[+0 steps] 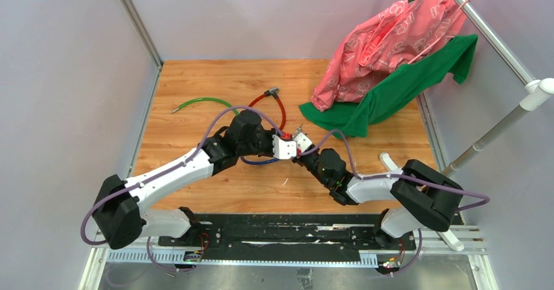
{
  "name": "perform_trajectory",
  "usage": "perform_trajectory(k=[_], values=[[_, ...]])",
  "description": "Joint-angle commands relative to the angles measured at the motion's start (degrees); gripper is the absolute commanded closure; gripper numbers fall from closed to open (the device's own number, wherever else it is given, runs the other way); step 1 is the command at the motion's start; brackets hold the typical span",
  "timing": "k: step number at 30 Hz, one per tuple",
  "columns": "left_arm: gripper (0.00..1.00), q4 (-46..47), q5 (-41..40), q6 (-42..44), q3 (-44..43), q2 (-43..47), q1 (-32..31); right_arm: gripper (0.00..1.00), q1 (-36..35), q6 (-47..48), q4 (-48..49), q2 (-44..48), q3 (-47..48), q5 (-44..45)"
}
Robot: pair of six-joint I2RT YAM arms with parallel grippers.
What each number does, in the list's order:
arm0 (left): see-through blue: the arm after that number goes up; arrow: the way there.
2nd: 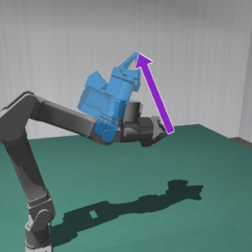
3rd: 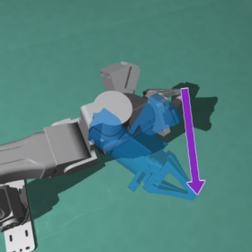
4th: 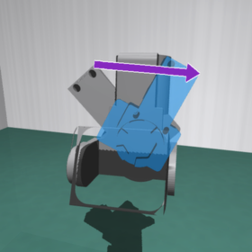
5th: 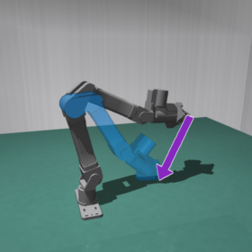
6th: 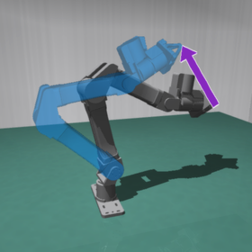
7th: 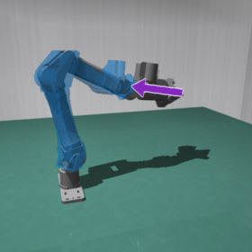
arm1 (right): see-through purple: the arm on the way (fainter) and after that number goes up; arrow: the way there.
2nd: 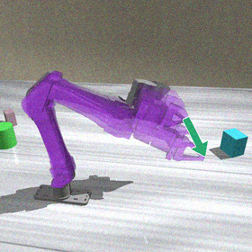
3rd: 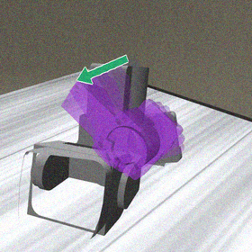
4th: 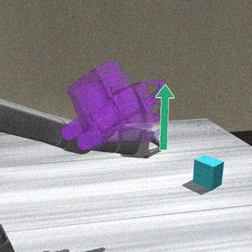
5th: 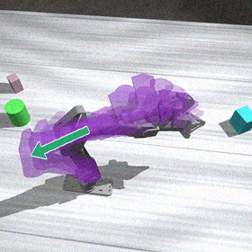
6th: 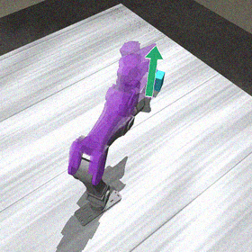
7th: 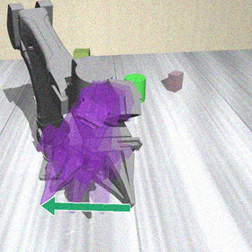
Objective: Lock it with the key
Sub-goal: Lock the lock at the center of the board.
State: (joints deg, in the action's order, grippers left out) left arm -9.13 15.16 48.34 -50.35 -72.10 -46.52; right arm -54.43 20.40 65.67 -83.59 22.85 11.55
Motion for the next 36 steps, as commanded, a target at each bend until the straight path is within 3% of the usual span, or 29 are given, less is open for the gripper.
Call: perform_trajectory(k=[1,6,10,20,24,36], values=[[1.00,-8.94,3.46,-3.91,1.29,-5.55,0.01,0.87,-4.18,7.55,-0.79,3.37,2.17,-4.61],[1.00,-9.66,5.48,-4.87,0.43,-5.45,3.08,0.79,-2.70,4.35,-11.41,9.50,2.23,-8.75],[1.00,-9.06,6.88,-6.51,0.43,-5.37,3.70,0.78,-1.03,2.67,-18.79,12.11,2.52,-10.60],[1.00,-6.56,7.35,-10.33,-0.37,-5.77,8.74,0.75,1.76,-0.57,-24.17,13.92,3.33,-13.88],[1.00,-7.00,9.88,-6.87,0.65,-4.48,9.08,0.74,1.88,-0.78,-25.99,13.84,4.22,-15.60],[1.00,-5.38,9.99,-8.85,0.40,-4.82,9.08,0.52,4.38,-2.58,-46.49,22.80,7.06,-22.16]])
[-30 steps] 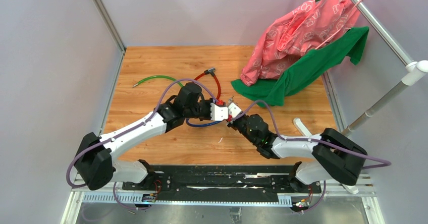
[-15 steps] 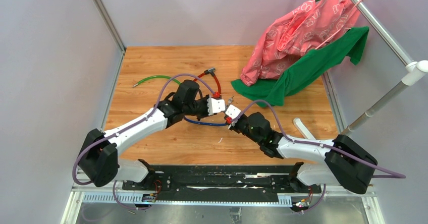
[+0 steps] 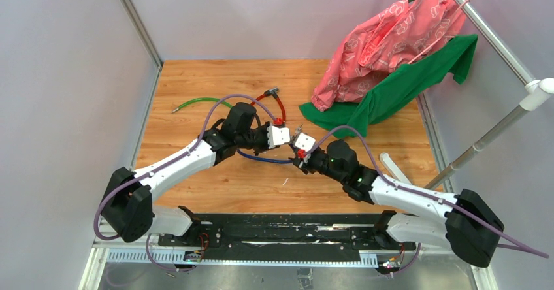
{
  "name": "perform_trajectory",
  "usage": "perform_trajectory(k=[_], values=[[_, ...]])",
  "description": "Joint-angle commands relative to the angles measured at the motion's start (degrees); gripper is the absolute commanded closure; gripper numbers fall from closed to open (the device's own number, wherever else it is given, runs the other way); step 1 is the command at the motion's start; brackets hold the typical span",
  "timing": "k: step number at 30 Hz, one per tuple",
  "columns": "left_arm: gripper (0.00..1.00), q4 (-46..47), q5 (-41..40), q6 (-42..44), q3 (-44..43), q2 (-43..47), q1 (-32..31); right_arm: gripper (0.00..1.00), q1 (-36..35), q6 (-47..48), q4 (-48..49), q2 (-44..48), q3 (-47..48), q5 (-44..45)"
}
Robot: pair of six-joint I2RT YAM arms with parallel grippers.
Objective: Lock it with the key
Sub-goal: Lock the lock at the center of the board.
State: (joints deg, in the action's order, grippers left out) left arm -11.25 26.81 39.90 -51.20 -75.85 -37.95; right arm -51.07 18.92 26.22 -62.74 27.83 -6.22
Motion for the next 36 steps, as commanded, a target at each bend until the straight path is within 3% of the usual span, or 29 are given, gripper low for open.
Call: perform_trajectory(k=[1,7,11,17,18,20,26,34,36], values=[[1.00,-3.50,-1.65,-0.26,1.20,-1.01,0.47,0.52,1.32,-1.12,-8.44,2.36,2.38,-4.52],[1.00,-4.22,-1.26,0.47,1.26,-0.51,0.51,0.50,3.27,-1.81,-24.58,7.48,7.36,-10.42],[1.00,-4.65,-0.84,1.18,1.49,-0.28,0.51,0.39,4.42,-4.46,-36.03,12.35,12.79,-14.91],[1.00,-4.56,-0.52,1.36,1.63,0.15,0.51,0.33,6.07,-8.98,-38.96,10.11,22.60,-11.34],[1.00,-4.56,-0.53,1.48,1.59,0.12,0.51,0.27,6.78,-9.33,-39.09,8.95,24.33,-11.91],[1.00,-4.58,-0.51,1.64,1.50,0.09,0.50,0.23,9.35,-10.44,-39.69,6.85,27.24,-14.91],[1.00,-5.05,-0.74,2.01,1.45,0.51,0.47,0.34,18.75,-27.46,-42.41,0.17,33.64,-19.51],[1.00,-5.24,-0.67,1.84,1.54,0.71,0.43,0.33,18.82,-30.93,-42.48,-3.04,31.30,-22.31],[1.00,-5.34,-0.70,1.99,1.46,0.74,0.43,0.36,18.86,-30.96,-42.23,-3.81,31.44,-22.61]])
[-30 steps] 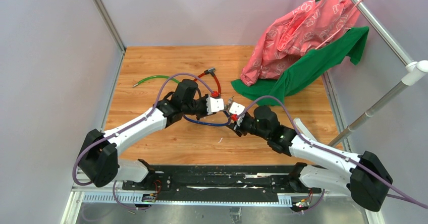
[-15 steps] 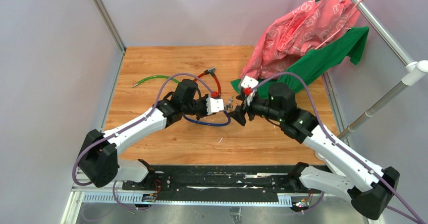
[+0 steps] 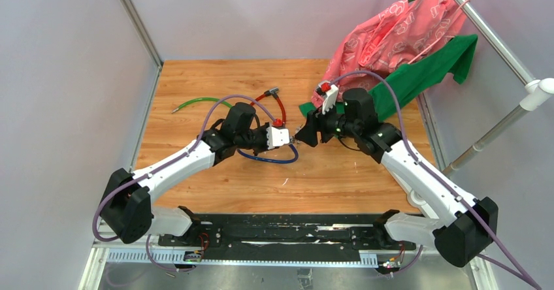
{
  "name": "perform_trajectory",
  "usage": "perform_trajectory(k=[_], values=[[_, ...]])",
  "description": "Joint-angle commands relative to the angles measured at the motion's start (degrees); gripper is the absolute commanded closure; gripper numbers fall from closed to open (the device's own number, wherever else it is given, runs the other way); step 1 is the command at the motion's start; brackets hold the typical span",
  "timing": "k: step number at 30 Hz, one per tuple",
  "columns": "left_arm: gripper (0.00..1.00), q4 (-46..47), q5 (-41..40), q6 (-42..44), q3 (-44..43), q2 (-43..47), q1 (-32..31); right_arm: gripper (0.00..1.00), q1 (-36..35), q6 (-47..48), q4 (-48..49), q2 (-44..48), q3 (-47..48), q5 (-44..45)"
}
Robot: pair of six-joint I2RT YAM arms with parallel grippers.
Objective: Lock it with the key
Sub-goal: Lock the lock at the center of the board.
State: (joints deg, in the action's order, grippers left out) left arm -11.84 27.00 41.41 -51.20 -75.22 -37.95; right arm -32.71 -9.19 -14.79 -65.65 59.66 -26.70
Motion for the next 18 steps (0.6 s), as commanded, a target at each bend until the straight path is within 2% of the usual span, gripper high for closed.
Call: perform_trajectory(k=[1,5,18], values=[[1.00,-4.77,-0.92,0.46,1.45,0.14,0.43,0.41,0.47,-2.70,-1.06,-1.40,-0.21,-2.31],[1.00,-4.93,-0.80,0.43,1.32,0.10,0.38,0.56,0.48,-1.92,-0.64,-3.44,0.08,-3.36],[1.00,-4.65,-0.94,0.68,1.28,-0.10,0.07,0.66,0.48,-0.52,-1.47,-5.11,-0.77,-8.59]])
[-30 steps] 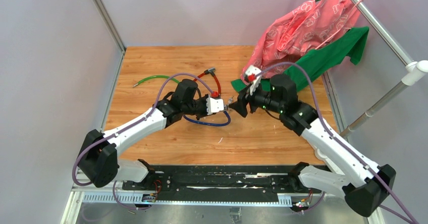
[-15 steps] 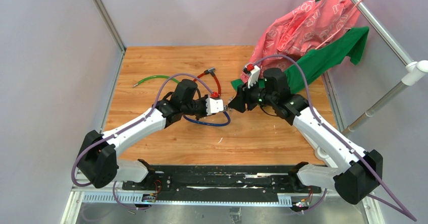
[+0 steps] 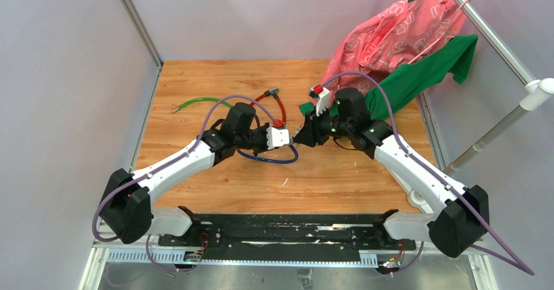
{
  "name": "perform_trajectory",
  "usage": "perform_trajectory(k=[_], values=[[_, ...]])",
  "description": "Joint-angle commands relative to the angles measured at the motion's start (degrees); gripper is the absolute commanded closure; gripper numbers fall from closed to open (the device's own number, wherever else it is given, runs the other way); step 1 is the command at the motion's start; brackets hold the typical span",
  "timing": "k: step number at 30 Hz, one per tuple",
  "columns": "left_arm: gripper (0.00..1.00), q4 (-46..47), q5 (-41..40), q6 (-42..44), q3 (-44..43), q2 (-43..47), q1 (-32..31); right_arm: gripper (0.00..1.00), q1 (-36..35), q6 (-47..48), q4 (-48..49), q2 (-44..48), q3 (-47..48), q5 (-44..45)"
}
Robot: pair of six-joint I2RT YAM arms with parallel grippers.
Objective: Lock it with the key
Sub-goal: Lock the lock at the center of the board.
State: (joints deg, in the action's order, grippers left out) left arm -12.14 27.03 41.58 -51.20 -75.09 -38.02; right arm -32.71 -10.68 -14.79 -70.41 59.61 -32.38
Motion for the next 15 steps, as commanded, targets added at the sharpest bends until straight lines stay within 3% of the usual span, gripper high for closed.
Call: perform_trajectory(k=[1,15], values=[[1.00,-4.42,-0.93,0.56,1.36,-0.22,0.14,0.68,0.53,1.13,-1.62,-0.34,-0.80,-3.10],[1.00,-4.49,-0.92,0.68,1.34,-0.22,-0.12,0.76,0.48,3.39,-2.75,-1.47,-0.56,-3.93]])
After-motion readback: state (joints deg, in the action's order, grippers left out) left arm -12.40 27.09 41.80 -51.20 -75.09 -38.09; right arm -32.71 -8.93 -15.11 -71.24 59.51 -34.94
